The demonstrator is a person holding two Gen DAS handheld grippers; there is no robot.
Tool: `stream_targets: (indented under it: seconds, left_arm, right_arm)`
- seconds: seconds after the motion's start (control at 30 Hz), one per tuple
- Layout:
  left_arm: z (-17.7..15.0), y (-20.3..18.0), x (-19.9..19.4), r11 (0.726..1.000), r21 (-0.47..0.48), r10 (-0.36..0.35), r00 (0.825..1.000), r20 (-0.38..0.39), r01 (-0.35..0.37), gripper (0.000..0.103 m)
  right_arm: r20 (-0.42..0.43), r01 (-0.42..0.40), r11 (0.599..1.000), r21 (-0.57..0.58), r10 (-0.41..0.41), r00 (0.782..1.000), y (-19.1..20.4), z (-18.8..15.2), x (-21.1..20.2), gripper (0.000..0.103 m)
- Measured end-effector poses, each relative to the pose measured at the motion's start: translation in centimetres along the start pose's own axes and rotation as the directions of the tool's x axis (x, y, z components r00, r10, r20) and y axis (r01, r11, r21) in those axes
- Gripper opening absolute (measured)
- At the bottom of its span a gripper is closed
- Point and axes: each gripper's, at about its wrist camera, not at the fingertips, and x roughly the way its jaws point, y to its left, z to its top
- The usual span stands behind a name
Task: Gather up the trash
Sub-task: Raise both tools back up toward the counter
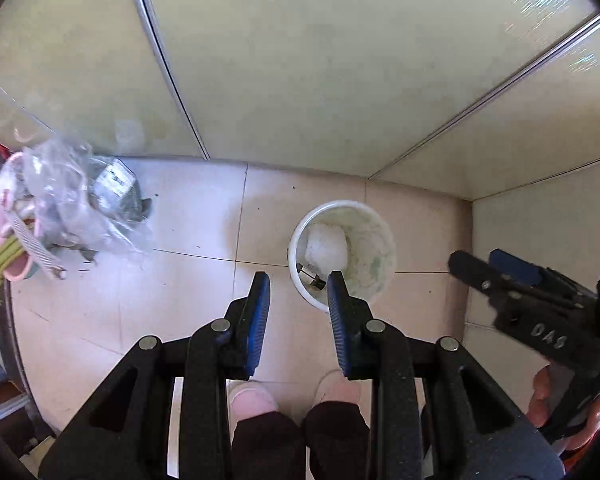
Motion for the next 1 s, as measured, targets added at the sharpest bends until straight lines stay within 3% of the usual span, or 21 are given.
stream_targets:
  seconds: [0.27,0.47,0.73,1.0]
  left_arm:
    - [1.7,-2.0,-15.0,0.998,0.067,-0.004,0.995,0.098,-0.003,0.029]
    - [2.5,-3.7,-27.9,0.990,0.142,-0.026,0.971,0.238,-0.009,0.048]
    - [2.4,-5.3,-42.7,0.978,0.210,-0.088,0.900,0.427,-0.005,0.064]
    - [3.0,-6.8,-51.0,0.962,0.273,-0.142,0.829,0.541,-0.014,0.074]
  right_arm:
    - [0.160,0.059,0.997,-0.046,-0.051,0.986,4.1,1.8,-17.1,0.070]
    - [0.318,0.066,0.997,-0.035,-0.052,0.947,7.0,1.9,-30.2,0.070]
    - [0.494,0.042,0.999,0.020,-0.047,0.868,9.9,0.7,-43.2,0.070]
    - [0.625,0.101,0.993,0.067,-0.120,0.771,12.5,0.0,-51.0,0.071]
